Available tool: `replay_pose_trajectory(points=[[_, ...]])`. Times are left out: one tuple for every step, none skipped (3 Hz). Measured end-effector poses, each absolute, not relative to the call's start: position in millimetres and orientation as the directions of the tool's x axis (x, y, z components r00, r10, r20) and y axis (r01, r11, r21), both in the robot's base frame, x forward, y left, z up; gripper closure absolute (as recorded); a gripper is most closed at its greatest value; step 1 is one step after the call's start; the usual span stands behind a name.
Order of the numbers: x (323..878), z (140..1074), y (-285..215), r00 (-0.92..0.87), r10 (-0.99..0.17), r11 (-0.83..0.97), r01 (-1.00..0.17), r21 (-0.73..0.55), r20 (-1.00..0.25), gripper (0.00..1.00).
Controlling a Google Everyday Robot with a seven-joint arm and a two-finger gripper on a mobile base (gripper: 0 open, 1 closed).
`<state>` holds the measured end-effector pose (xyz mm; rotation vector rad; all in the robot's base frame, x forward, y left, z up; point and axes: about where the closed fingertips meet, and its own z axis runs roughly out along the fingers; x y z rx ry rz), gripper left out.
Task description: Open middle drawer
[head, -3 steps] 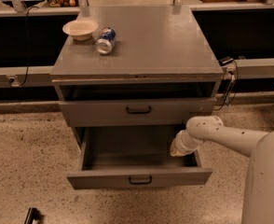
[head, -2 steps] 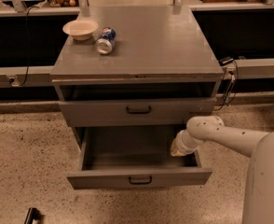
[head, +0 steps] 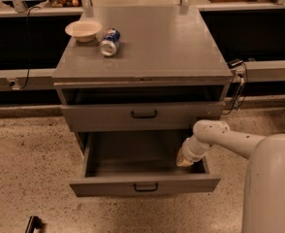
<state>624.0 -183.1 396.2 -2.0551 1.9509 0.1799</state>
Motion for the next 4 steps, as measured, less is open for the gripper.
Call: replay_pose_trajectory(points=[[603.8, 391.6, -186.6, 0.047, -0.945, -0.032, -0.998, -0.051, -0.324, 1.0], [579.8, 395.7, -196.7, -0.006, -0.935, 0.002, -1.0, 0.013, -0.354, 1.0], [551.4, 404.8, -204.2, -0.046, -0.924, 0.019, -0.997, 0.075, -0.38, 1.0], [522.9, 422.6, -199.9, -0.041, -0.903, -0.006, -0.994, 0.109, -0.427, 1.0]])
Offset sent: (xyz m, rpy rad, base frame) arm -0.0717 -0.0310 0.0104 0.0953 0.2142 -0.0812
